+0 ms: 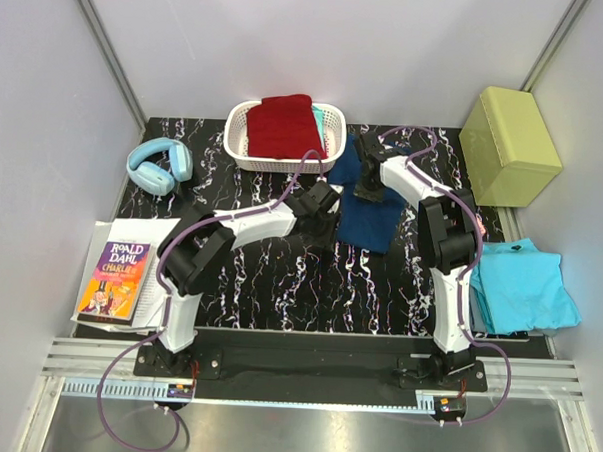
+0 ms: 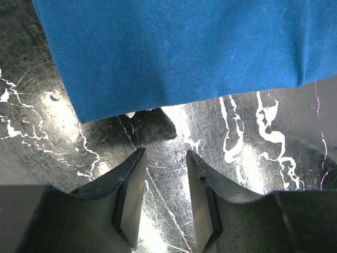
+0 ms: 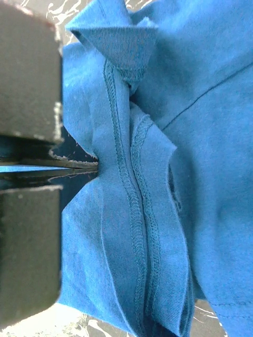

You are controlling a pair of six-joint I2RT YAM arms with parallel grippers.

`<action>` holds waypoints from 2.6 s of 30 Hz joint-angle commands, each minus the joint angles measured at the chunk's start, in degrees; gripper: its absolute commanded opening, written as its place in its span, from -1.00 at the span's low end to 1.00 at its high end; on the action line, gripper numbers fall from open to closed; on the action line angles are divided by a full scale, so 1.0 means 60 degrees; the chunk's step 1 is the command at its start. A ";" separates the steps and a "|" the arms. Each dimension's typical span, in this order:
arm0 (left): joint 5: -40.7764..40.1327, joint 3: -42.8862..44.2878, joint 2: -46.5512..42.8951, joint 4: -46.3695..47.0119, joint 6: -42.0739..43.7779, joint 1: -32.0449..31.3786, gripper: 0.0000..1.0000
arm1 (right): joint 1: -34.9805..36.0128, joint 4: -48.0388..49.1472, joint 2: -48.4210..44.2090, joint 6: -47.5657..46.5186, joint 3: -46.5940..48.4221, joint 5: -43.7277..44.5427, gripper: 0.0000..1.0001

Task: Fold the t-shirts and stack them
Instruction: Fold the folded rectangular tshirt in 1/3 of the way

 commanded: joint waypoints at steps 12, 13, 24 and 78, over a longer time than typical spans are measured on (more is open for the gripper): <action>-0.0530 0.2052 0.0442 -0.0143 0.0256 0.0339 0.14 | -0.0027 -0.0006 -0.0154 -0.0026 -0.0212 0.0339 -1.00; -0.0486 0.2286 0.0675 -0.0187 0.0270 0.0398 0.14 | -0.0027 -0.0006 -0.0154 -0.0012 -0.0212 0.0281 -1.00; 0.0202 0.1823 0.1308 -0.0129 -0.0184 0.0750 0.02 | -0.0027 -0.0006 -0.0037 -0.0026 -0.0168 0.0237 -1.00; -0.1409 -0.0996 -0.1918 0.1148 0.0065 -0.0158 0.36 | -0.0013 -0.0386 -0.3756 -0.0070 -0.0590 0.0105 -0.85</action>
